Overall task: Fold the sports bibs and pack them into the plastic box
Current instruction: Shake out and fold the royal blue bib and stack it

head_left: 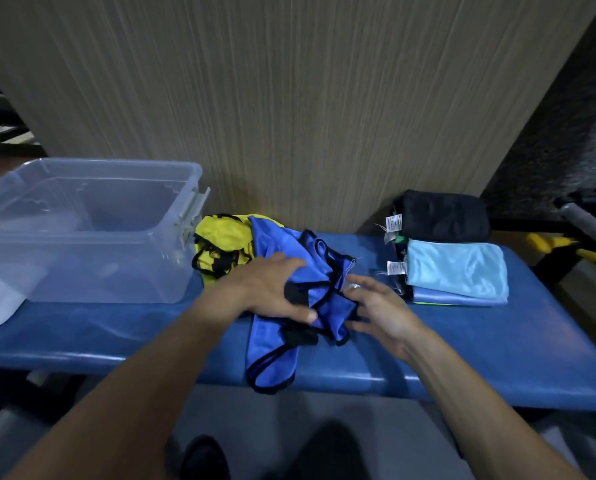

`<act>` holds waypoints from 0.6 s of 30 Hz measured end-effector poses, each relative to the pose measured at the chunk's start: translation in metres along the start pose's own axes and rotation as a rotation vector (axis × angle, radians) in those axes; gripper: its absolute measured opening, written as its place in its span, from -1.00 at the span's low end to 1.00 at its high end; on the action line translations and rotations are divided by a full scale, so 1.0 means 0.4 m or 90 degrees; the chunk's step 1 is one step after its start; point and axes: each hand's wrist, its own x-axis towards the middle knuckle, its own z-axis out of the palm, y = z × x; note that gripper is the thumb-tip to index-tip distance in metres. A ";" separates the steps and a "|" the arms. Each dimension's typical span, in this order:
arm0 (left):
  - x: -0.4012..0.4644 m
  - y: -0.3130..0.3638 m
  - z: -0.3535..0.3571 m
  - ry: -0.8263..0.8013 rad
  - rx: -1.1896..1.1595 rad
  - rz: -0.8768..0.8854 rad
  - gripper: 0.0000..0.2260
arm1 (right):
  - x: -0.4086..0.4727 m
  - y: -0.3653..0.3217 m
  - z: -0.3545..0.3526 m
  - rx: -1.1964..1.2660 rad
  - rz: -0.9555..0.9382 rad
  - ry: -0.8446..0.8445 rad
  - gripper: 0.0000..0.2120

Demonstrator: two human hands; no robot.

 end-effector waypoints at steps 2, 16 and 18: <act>0.011 0.000 0.037 0.009 0.144 -0.030 -0.20 | 0.003 0.004 0.006 -0.029 -0.017 0.005 -0.70; -0.017 -0.065 -0.079 0.364 -0.868 0.047 -0.75 | 0.020 0.008 -0.002 -0.341 -0.325 0.221 -0.64; -0.022 -0.054 -0.082 0.353 -0.888 0.043 -0.79 | -0.009 -0.005 0.015 -0.423 -0.432 0.223 -0.57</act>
